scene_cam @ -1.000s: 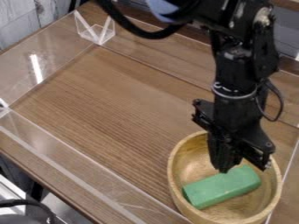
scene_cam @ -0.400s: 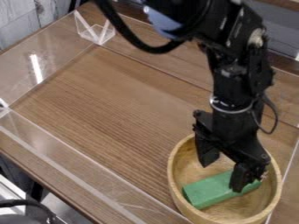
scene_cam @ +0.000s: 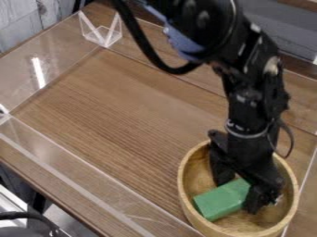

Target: Remove the green block from inside the brown bowl and put it on the table

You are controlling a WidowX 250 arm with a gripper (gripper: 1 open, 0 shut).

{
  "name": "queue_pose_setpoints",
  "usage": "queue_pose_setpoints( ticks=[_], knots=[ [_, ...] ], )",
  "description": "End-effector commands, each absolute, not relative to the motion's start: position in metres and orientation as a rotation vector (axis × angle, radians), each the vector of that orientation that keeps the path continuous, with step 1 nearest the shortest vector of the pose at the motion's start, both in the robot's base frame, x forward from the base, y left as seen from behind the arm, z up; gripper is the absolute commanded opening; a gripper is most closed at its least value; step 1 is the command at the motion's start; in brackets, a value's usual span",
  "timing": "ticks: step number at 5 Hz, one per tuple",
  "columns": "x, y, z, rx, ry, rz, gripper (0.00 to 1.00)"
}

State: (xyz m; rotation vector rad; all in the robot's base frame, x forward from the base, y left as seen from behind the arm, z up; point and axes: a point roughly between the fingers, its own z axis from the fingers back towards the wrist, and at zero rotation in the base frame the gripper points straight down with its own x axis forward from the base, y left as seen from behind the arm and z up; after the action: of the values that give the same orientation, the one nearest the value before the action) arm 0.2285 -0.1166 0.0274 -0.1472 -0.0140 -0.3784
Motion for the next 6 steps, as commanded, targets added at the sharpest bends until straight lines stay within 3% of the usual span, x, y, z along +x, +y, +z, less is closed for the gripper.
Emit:
queue_pose_setpoints(
  ticks=[1,6],
  knots=[
    [0.234,-0.119,0.028,-0.151,-0.050,-0.388,0.00],
    [0.217,-0.111,0.056,-0.151,0.050,-0.381,0.00]
  ],
)
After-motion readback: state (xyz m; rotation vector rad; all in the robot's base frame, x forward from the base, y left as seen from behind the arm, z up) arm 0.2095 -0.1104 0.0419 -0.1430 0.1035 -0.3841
